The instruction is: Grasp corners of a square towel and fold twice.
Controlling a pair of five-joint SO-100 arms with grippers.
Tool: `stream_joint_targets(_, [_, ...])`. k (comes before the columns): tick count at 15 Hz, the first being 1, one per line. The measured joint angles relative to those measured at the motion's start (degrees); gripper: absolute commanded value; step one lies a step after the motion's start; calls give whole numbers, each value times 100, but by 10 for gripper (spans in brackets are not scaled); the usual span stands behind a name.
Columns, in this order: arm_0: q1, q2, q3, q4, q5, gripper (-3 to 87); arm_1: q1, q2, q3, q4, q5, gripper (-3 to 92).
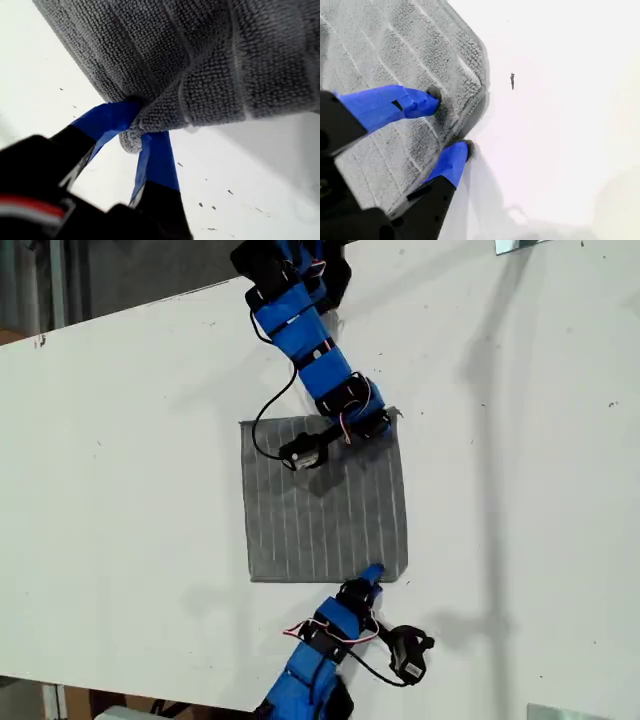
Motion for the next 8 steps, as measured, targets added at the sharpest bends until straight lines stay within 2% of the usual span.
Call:
stream_joint_targets(3, [132,-308,-202,-185,-97,173,0,0,0,18,0,-1])
stream_joint_targets(4, [202,-369,-211,-281,-176,145,0,0,-18,18,0,-1])
stream_joint_targets(5, [281,-466,-220,-413,-237,0,0,-9,-18,18,0,-1])
stream_joint_targets(8, [431,-861,-272,-1160,-352,0,-53,-79,-229,237,9,-1])
